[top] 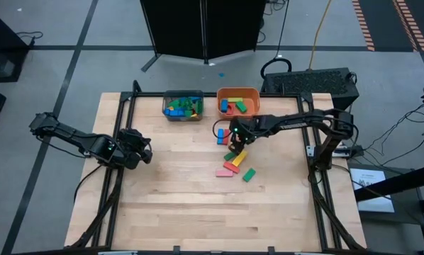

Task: Sort blocks by size
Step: Put the large red block into the orange bin

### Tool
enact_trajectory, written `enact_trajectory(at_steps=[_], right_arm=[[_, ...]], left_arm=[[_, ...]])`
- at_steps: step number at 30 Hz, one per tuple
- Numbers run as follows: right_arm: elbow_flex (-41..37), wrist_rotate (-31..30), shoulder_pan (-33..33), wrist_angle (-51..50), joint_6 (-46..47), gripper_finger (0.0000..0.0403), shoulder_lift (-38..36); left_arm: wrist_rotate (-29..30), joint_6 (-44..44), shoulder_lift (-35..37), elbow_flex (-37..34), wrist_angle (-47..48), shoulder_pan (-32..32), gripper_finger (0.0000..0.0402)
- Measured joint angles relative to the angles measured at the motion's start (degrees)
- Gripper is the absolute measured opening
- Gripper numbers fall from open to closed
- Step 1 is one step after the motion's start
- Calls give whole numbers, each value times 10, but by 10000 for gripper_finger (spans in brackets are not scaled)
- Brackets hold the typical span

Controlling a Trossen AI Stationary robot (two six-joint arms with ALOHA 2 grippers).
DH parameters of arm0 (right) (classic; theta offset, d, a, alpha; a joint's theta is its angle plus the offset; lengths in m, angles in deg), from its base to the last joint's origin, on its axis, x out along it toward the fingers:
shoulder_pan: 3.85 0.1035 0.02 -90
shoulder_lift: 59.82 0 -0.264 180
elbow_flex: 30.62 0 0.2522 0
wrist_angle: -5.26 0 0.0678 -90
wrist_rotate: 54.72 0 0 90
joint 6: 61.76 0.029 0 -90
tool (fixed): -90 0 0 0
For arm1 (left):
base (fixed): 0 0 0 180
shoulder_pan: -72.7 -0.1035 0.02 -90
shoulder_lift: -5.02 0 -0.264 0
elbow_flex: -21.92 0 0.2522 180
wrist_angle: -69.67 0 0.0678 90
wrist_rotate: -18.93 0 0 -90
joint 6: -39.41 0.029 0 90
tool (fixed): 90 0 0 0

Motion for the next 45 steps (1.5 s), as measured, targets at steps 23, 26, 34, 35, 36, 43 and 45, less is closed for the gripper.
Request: enact_trajectory(at_steps=[23,26,34,35,36,43,45], right_arm=[[101,9,-6,-36,17,71,15],[158,-29,-24,-61,-18,71,7],[223,-116,-135,-132,-63,71,6],[223,-120,-152,-143,-63,71,6],[223,-120,-169,-155,-63,71,6],[223,-103,-243,-171,-67,92,18],[223,-101,-249,-171,-67,124,21]], left_arm=[[3,2,-2,0,2,0,0],[3,2,-3,0,5,0,0],[3,1,-5,0,5,0,0],[3,1,-5,0,5,0,0],[3,1,-5,0,5,0,0],[3,1,-6,0,6,0,0],[3,1,-6,0,6,0,0]])
